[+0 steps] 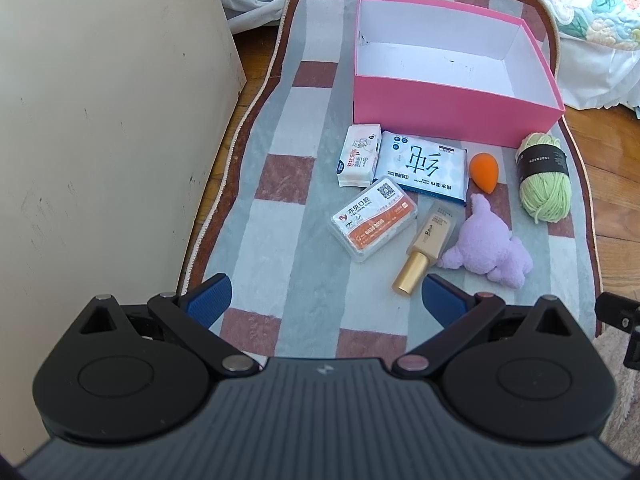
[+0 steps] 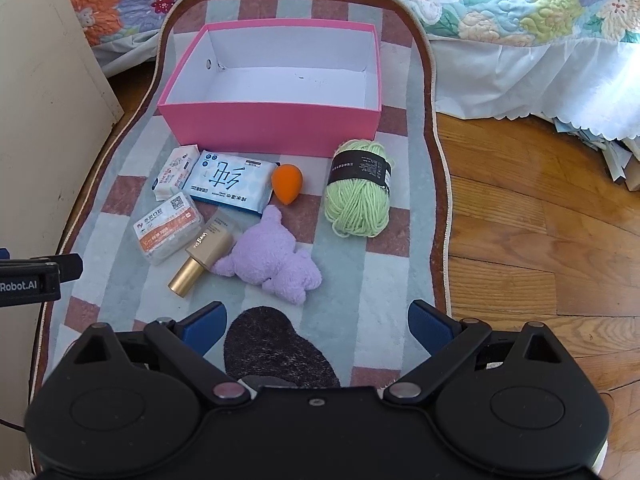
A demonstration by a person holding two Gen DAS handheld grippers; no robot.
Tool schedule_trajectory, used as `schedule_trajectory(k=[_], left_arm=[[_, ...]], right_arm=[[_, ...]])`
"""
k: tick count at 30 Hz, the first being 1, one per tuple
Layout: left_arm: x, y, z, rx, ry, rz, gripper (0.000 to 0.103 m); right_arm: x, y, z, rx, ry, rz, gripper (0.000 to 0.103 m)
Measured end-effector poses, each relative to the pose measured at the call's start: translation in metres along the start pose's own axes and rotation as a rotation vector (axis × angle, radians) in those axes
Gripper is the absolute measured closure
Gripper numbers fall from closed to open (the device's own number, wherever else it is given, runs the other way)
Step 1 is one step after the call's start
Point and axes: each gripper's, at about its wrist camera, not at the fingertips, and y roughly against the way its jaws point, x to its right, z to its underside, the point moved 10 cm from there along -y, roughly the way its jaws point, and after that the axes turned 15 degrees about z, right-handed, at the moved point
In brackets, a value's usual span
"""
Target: Organize objects
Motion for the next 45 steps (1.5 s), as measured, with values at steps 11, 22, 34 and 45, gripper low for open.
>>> schedule_trajectory(k=[11, 22, 34, 45], left_arm=[[0.004, -0.005, 0.004, -0.036, -0.018, 0.016, 0.0], [0.006, -0.008, 0.008, -0.058, -0.025, 0.015, 0.0], [-0.002, 0.006, 0.0, -0.036, -0.1, -0.044, 0.0], [0.003, 0.006, 0.001, -0.051, -0.103, -0.008, 0.0]], right_arm=[[0.003, -0.011, 0.004, -0.032, -0.025, -0.001, 0.004], [0.004, -0.01, 0.004, -0.028, -0.024, -0.002, 0.004], [0.008, -0.003, 0.003, -0.011, -0.026, 0.002, 0.004], [0.008, -0.003, 0.004, -0.017, -0.028, 0.006, 0.004]])
